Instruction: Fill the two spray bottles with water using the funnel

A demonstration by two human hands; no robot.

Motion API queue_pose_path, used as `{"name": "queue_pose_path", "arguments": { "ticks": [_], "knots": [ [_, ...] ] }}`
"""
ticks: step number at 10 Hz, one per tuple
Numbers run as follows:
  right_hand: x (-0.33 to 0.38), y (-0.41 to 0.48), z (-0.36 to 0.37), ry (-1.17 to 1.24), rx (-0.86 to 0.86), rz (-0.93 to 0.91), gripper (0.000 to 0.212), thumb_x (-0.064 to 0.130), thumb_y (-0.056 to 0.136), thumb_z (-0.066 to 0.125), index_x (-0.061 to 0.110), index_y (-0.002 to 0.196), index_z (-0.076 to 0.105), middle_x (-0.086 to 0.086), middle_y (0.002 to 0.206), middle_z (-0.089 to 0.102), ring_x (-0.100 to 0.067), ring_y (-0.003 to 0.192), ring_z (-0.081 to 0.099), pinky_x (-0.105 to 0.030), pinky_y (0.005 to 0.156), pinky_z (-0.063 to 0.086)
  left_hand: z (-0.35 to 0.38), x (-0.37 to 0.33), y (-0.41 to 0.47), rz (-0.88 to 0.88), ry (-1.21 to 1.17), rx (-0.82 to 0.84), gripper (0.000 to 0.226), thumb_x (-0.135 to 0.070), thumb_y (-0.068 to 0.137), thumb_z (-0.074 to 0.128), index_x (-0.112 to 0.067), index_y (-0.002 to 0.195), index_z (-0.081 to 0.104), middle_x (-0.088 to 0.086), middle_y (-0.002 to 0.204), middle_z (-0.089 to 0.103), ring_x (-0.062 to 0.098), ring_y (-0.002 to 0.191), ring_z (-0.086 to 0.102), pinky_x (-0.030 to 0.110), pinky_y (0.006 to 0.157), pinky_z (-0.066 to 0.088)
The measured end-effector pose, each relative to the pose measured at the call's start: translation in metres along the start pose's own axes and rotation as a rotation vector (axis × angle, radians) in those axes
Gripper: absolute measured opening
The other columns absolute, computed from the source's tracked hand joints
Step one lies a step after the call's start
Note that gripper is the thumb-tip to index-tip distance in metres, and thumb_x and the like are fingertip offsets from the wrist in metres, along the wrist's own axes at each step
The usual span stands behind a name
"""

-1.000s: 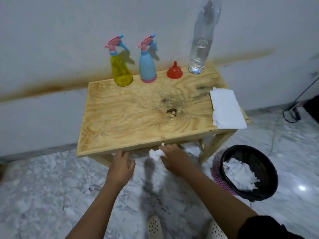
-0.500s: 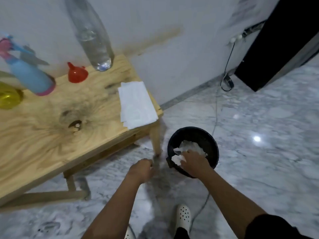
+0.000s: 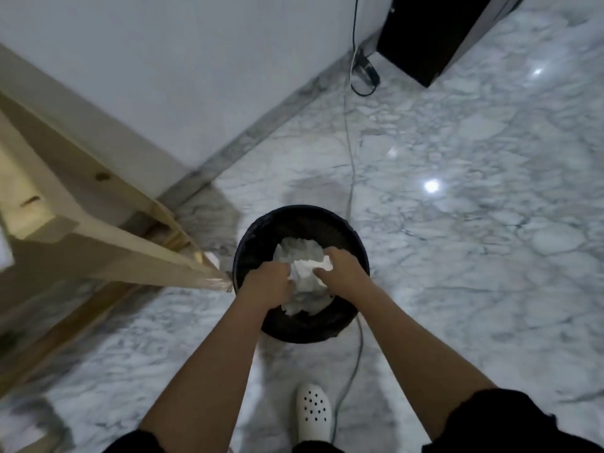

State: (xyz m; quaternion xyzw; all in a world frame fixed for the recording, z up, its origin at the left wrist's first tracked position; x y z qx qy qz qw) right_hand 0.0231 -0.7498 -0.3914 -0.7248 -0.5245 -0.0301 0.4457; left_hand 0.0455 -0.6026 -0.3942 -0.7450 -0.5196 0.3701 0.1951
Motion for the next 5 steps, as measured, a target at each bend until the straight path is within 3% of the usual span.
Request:
{"name": "queue_pose_path", "arguments": {
  "ticks": [1,2,4,5],
  "knots": [
    [-0.009,0.014,0.004,0.019,-0.01,0.025,0.054,0.029,0.092,0.056,0.008,0.139,0.037,-0.013,0.139,0.043,-0.026,0.127,0.042,-0.031,0.1,0.035,0.001,0.003,0.016,0.001,0.006,0.007,0.027,-0.025,0.096,0.045,-0.013,0.072,0.042,0.008,0.088,0.047,0.024,0.081,0.051,0.04,0.076,0.047],
    [-0.009,0.016,0.004,0.028,-0.013,0.06,0.052,0.025,0.092,0.056,0.006,0.138,0.04,-0.013,0.139,0.045,-0.026,0.127,0.044,-0.031,0.101,0.036,-0.003,0.006,0.021,-0.013,-0.011,0.041,0.025,-0.028,0.097,0.046,-0.006,0.091,0.053,0.008,0.098,0.051,0.024,0.089,0.053,0.037,0.081,0.047],
    [-0.001,-0.023,0.001,0.064,0.05,0.133,0.042,0.019,0.093,0.05,0.006,0.133,0.044,-0.013,0.134,0.049,-0.029,0.122,0.047,-0.033,0.099,0.039,-0.019,-0.004,-0.01,-0.021,-0.069,0.046,0.018,-0.022,0.095,0.045,-0.01,0.084,0.05,0.004,0.082,0.048,0.023,0.08,0.052,0.033,0.07,0.042],
    [0.006,-0.084,0.005,0.046,0.088,0.095,0.019,0.013,0.095,0.045,0.005,0.108,0.054,-0.007,0.098,0.06,-0.024,0.097,0.056,-0.018,0.07,0.04,-0.01,-0.013,-0.06,-0.007,-0.06,0.083,0.014,-0.022,0.099,0.042,-0.012,0.1,0.051,-0.005,0.073,0.041,0.019,0.076,0.053,0.026,0.065,0.037]
  ]
}}
Point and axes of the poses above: each hand's wrist, its own y-axis towards the middle knuckle, its own z-axis out of the palm, x = y × z, the point moved 4 cm from there along y, towards the middle knuckle
